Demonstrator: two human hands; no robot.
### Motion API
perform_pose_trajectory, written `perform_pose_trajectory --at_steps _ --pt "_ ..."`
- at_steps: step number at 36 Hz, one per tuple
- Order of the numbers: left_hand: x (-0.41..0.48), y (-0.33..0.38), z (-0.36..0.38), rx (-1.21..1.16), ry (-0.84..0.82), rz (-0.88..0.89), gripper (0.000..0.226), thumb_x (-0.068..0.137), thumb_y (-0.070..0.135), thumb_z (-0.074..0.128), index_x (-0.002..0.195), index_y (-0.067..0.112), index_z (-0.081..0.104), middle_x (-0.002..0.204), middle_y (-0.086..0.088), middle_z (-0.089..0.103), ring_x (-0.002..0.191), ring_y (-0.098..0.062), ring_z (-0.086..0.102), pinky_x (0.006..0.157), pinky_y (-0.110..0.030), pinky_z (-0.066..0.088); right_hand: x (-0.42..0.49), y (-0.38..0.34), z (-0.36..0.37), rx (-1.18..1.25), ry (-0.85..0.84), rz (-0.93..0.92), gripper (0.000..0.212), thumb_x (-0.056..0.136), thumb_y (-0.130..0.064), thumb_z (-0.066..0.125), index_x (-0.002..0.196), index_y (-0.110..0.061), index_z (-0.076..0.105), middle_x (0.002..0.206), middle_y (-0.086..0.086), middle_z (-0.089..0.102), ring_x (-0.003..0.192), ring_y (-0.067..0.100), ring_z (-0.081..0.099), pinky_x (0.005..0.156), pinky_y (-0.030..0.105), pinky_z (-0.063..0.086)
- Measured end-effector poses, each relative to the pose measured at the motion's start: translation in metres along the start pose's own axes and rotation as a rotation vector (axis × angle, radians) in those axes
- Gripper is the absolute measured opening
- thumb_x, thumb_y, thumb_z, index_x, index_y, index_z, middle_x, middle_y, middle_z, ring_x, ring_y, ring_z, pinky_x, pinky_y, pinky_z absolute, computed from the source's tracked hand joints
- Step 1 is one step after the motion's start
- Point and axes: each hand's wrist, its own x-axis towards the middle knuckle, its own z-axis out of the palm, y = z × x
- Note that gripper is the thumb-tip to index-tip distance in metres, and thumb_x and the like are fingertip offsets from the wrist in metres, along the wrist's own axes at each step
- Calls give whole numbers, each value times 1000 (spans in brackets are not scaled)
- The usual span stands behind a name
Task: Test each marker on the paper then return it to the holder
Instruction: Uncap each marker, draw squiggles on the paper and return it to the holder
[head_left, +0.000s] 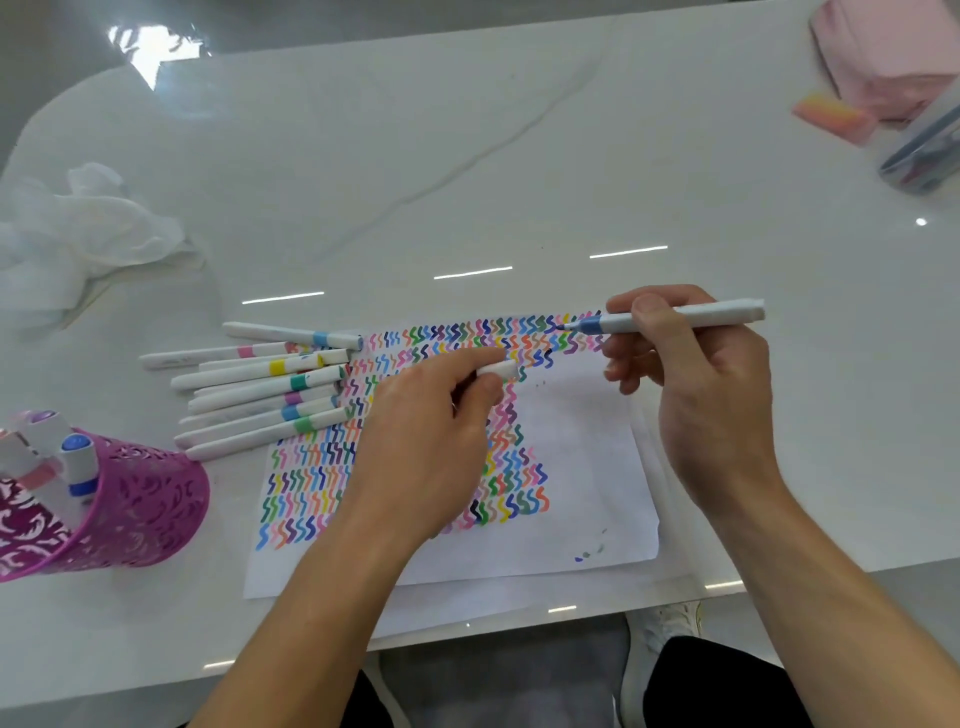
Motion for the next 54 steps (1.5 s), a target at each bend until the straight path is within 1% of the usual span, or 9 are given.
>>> perform_pose_trajectory --at_steps 5,10,15,25,32,38,42,47,54 --pt "0 2 2 -195 -47 -60 20 102 17 55 110 30 67 83 15 74 74 2 66 63 -9 46 -1 -3 1 16 3 -8 12 96 -26 59 87 -19 65 67 1 70 59 20 63 54 29 50" --pt "1 5 4 -298 -99 -99 15 104 15 51 109 23 64 85 13 75 71 -2 66 63 -15 51 -3 -2 3 9 -36 -5 11 93 -25 60 84 -19 62 64 2 69 56 19 62 53 26 48" --pt "0 7 5 -301 -131 -81 19 105 17 50 101 30 63 87 16 75 75 -3 66 64 -20 53 -5 -2 7 1 -84 -2 12 94 -24 60 86 -15 62 66 2 70 57 17 63 53 23 48" --pt "-1 7 6 -228 -155 -64 20 104 15 51 107 28 66 87 16 74 77 -1 65 63 -10 48 -6 -3 5 2 -80 -20 13 95 -22 59 88 -12 62 67 -1 70 59 11 64 53 19 48" --pt "-2 7 8 -84 -223 -27 23 104 22 51 118 35 63 89 22 72 84 7 64 73 -12 50 -14 5 7 -171 -177 -15 9 95 -33 60 89 -27 62 73 0 72 64 12 68 57 17 50" --pt "-2 6 7 -126 -204 -43 21 104 26 51 117 34 65 85 19 72 79 5 64 66 -9 49 -12 4 6 -101 -191 11 16 97 -32 62 92 -18 63 71 2 72 62 13 69 56 18 51" --pt "0 7 7 -182 -160 -34 23 102 23 55 118 29 70 81 13 73 71 0 65 60 -11 49 -10 4 4 -54 -208 25 20 103 -26 65 96 -7 63 73 7 73 61 21 71 56 24 53" --pt "1 9 8 -257 -84 -25 24 99 23 61 119 27 72 76 13 74 69 -4 68 68 -21 57 -9 3 3 24 -216 60 19 102 -24 64 94 -7 64 75 9 75 63 27 73 57 30 58" --pt "-2 12 10 -262 6 9 22 96 23 66 114 30 75 72 12 73 65 -2 67 61 -13 50 -11 6 2 146 -222 96 18 102 -18 63 95 -2 59 77 14 75 65 30 74 59 30 58"
